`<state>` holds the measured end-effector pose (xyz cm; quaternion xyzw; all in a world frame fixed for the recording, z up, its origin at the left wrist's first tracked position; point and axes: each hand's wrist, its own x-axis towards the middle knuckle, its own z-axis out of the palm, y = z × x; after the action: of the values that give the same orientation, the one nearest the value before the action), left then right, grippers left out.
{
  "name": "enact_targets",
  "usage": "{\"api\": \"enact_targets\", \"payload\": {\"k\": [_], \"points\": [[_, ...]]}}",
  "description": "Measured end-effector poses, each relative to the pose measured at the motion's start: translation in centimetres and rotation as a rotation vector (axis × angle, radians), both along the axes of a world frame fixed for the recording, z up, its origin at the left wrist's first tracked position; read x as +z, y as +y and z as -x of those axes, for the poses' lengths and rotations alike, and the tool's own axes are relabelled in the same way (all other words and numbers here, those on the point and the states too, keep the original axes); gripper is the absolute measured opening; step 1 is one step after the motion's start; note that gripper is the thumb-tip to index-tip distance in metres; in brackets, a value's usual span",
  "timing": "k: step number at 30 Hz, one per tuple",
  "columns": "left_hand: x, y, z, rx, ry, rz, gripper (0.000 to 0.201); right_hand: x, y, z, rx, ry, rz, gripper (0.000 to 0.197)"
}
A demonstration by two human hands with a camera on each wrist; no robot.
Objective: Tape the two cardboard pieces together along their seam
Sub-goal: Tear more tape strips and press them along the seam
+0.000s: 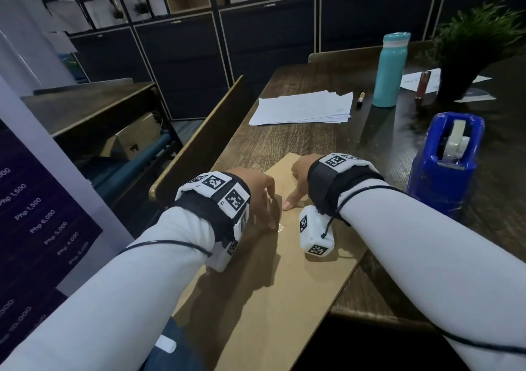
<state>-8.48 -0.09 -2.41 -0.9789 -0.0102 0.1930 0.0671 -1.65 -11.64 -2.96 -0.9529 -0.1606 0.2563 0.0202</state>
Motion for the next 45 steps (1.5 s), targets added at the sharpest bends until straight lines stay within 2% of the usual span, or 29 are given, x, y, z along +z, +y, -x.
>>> {"api": "enact_targets", "payload": {"k": [1,2,5,9,17,23,26,28,33,36,40,42,45], "points": [[0.1,0.1,-0.1,0.005,-0.001,0.013,0.074,-0.7,0.1,-1.1,0.035,-0.063,-0.002,0.084],[0.3,0.2,-0.1,0.009,-0.008,0.028,0.068,-1.2,0.1,-2.0,0.073,-0.099,-0.023,0.095],[0.3,0.6,-0.4,0.019,-0.038,0.046,0.055,-0.5,-0.9,-0.9,0.144,-0.127,-0.040,0.092],[-0.4,0.1,-0.4,-0.015,-0.068,-0.035,0.060,-0.1,-1.8,0.0,0.132,-0.101,-0.096,0.097],[0.7,0.3,-0.1,0.013,-0.020,-0.008,0.075,-1.0,-4.2,1.6,0.172,-0.138,-0.208,0.065],[1.3,-0.3,0.1,0.005,0.017,0.057,0.055,1.7,-8.9,1.6,0.087,-0.375,-0.252,0.051],[2.0,-1.5,-0.5,-0.031,-0.093,0.181,0.041,2.9,-11.7,1.7,0.090,-0.539,-0.136,0.054],[2.8,-3.0,-1.0,-0.051,-0.216,0.334,0.035,3.1,-13.4,2.0,0.067,-0.608,-0.080,0.058],[3.1,-8.8,-2.0,-0.082,-0.473,0.735,0.023,3.1,-16.9,2.0,0.000,-0.673,-0.128,0.060],[2.5,-12.0,-2.8,-0.119,-0.495,0.867,0.023,3.1,-18.9,1.1,-0.029,-0.704,-0.179,0.063],[2.1,-15.5,-3.6,-0.113,-0.479,1.004,0.028,3.1,-21.4,0.3,-0.086,-0.670,-0.245,0.080],[1.9,-16.9,-3.7,-0.092,-0.430,1.050,0.031,3.2,-22.3,0.2,-0.126,-0.652,-0.282,0.085],[1.7,-18.4,-3.8,-0.028,-0.326,1.083,0.037,3.4,-23.0,0.0,-0.180,-0.603,-0.339,0.082]]}}
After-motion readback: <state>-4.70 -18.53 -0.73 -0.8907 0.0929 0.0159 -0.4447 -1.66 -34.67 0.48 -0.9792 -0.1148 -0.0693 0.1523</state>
